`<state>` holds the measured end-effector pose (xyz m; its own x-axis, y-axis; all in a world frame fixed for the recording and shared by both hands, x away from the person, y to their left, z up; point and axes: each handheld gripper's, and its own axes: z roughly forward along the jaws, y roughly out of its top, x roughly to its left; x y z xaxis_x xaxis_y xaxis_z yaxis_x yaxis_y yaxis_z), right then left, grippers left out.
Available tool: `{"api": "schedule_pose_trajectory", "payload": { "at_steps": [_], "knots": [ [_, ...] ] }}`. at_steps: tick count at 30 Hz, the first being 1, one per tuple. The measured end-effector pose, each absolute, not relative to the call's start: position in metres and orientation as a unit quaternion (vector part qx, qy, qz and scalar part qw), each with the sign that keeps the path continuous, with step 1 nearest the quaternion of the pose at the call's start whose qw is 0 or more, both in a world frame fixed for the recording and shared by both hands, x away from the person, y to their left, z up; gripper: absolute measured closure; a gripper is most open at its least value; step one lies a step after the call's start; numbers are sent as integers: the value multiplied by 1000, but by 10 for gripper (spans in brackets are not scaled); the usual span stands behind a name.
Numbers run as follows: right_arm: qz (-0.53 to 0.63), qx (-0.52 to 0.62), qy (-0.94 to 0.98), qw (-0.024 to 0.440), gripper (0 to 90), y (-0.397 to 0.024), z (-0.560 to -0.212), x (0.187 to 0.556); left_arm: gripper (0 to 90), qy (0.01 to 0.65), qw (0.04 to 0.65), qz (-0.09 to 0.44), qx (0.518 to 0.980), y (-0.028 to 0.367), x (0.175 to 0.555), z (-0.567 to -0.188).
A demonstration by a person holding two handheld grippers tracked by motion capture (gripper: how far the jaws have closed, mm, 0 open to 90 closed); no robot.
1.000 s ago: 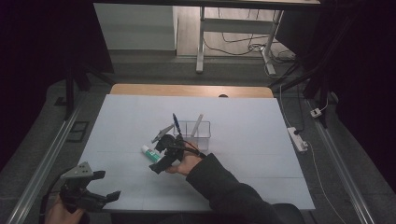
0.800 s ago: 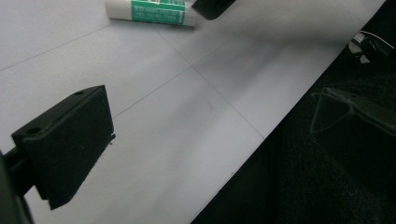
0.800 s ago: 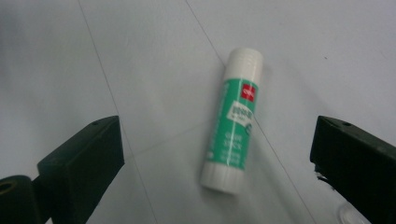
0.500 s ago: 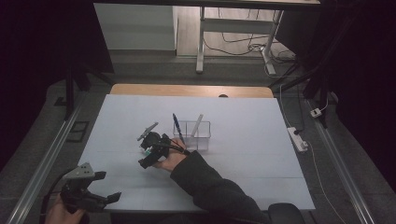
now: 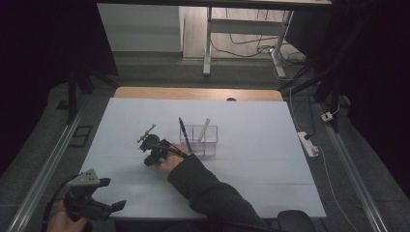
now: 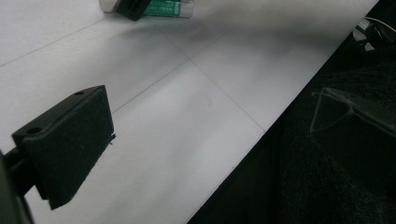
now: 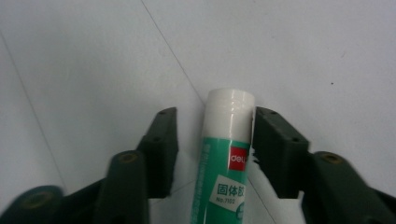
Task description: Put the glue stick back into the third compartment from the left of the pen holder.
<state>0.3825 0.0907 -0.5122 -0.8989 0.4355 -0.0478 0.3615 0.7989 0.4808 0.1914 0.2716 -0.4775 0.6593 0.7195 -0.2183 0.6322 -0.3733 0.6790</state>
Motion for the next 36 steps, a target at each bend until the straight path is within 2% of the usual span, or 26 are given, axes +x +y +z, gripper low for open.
{"api": "schedule_pose_trajectory", "payload": {
  "at_steps": [3, 5, 16, 36],
  "knots": [
    [233, 222, 944, 78, 623, 91, -515, 385, 0, 408, 382, 57, 827, 271, 191, -478],
    [234, 226, 943, 72, 643, 90, -516, 386, 0, 408, 381, 57, 828, 271, 191, -478],
    [255, 229, 937, 76, 649, 82, -502, 382, 0, 409, 380, 58, 828, 271, 191, -478],
    [363, 187, 909, 83, 648, 22, -425, 364, 0, 413, 381, 55, 825, 271, 192, -478]
  ]
}}
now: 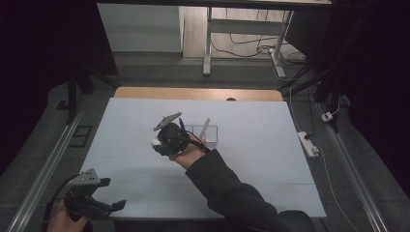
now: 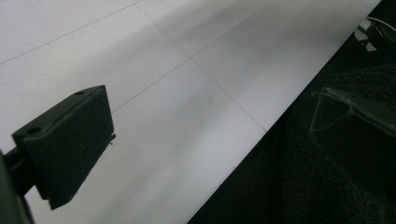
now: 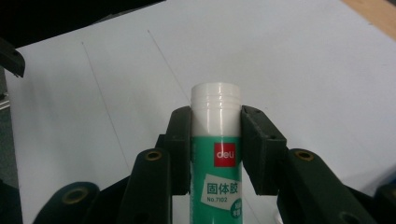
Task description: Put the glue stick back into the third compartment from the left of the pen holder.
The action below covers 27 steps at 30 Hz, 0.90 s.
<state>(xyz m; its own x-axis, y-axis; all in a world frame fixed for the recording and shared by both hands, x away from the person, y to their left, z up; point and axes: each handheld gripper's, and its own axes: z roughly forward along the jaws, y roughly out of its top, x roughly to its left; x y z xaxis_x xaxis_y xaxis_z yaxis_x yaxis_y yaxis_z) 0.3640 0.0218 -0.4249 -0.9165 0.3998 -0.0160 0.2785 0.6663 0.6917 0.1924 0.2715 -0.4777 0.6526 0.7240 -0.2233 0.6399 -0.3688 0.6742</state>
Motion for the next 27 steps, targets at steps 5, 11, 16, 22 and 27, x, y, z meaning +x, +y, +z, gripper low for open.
{"api": "schedule_pose_trajectory", "payload": {
  "at_steps": [5, 11, 16, 22, 27],
  "knots": [
    [381, 202, 897, 93, 649, 0, -412, 366, 0, 413, 381, 55, 825, 271, 193, -478],
    [403, 224, 881, 106, 649, -28, -399, 370, 0, 413, 379, 56, 826, 270, 193, -478],
    [414, 239, 869, 126, 648, -50, -393, 376, 0, 414, 380, 55, 826, 271, 193, -478],
    [423, 269, 854, 139, 648, -77, -393, 387, 0, 414, 380, 54, 826, 271, 193, -478],
    [436, 283, 841, 150, 648, -95, -400, 396, 0, 414, 377, 54, 827, 270, 194, -478]
  ]
}}
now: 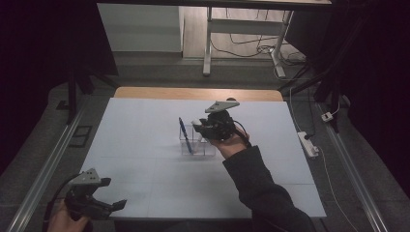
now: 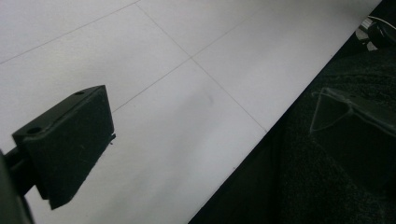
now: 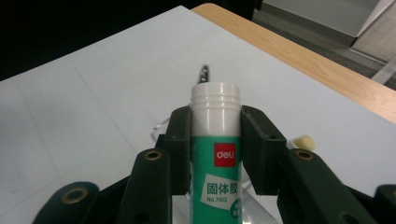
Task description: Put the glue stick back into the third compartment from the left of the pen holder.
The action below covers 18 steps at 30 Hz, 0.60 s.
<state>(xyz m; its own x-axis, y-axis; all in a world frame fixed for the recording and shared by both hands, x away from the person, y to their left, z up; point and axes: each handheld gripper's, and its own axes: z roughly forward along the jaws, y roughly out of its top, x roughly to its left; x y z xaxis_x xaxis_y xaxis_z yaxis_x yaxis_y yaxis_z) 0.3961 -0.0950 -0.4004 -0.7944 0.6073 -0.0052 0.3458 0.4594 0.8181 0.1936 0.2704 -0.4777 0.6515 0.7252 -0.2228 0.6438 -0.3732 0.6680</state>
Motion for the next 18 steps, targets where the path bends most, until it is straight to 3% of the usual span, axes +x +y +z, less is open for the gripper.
{"api": "schedule_pose_trajectory", "payload": {
  "at_steps": [18],
  "knots": [
    [464, 270, 825, 175, 647, -103, -429, 420, 0, 412, 375, 52, 829, 270, 194, -478]
  ]
}}
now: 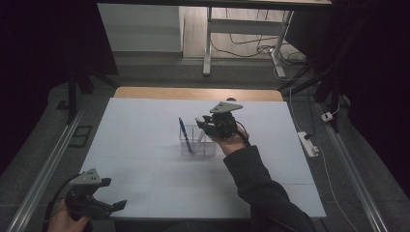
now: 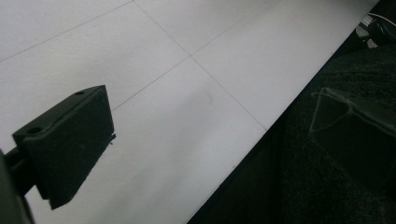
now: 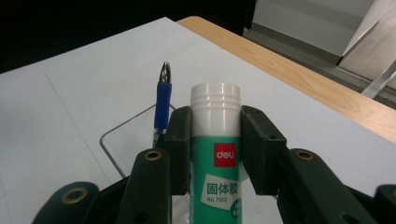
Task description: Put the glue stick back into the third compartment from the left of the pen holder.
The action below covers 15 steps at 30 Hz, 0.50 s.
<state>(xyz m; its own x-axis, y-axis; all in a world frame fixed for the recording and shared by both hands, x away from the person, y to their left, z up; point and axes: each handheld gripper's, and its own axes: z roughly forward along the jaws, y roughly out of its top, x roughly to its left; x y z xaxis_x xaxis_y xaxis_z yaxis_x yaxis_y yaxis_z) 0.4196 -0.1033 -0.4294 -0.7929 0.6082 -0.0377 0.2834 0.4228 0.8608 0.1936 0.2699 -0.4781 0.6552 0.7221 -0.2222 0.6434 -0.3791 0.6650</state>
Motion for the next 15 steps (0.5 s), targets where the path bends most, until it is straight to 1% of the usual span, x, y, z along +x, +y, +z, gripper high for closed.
{"api": "schedule_pose_trajectory", "payload": {
  "at_steps": [15],
  "knots": [
    [470, 225, 830, 198, 644, -101, -445, 420, 0, 410, 374, 52, 830, 270, 193, -478]
  ]
}}
